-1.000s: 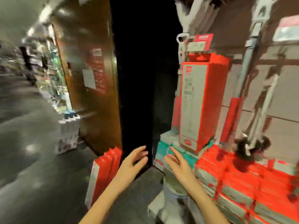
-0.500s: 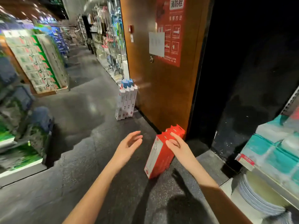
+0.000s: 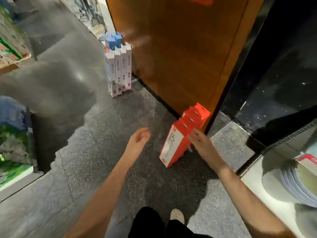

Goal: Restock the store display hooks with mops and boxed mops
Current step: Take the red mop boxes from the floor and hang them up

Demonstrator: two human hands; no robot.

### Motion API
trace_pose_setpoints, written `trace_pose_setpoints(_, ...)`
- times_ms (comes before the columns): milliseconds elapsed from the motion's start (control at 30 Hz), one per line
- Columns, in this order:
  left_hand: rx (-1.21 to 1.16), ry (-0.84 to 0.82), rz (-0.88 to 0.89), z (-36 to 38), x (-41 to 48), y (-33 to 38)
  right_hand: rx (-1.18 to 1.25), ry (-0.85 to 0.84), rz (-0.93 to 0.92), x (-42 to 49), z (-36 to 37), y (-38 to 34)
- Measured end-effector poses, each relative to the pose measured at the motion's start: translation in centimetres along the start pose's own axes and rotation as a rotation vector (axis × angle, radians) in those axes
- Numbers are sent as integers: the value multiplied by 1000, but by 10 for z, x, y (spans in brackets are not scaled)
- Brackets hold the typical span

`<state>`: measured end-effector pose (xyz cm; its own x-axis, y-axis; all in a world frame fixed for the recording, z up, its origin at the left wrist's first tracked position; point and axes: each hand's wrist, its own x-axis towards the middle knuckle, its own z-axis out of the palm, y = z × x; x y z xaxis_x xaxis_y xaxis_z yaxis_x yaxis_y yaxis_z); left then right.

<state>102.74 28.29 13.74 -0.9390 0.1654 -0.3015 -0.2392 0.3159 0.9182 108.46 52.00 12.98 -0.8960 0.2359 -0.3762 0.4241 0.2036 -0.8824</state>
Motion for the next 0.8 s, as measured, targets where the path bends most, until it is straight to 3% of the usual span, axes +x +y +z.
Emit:
trace_pose_setpoints(133, 1, -117, -64, 5, 93, -11, -30, 80, 119, 58, 15, 14)
trace_pose_setpoints(233, 122, -218, -19, 13, 167, -26, 24, 157, 182, 98, 27, 20)
trace_pose_setpoints(367, 230, -408, -91, 27, 252, -59, 82, 259, 288, 153, 52, 42)
trace_pose_setpoints(467, 336, -547, -124, 40, 306, -93, 164, 326, 433, 193, 72, 77)
trace_pose_setpoints(633, 460, -631, -209, 69, 384, -163, 194, 349, 574, 253, 103, 151)
trace_pose_setpoints(800, 496, -722, -166, 114, 462, -258, 245, 366, 534, 318, 128, 245)
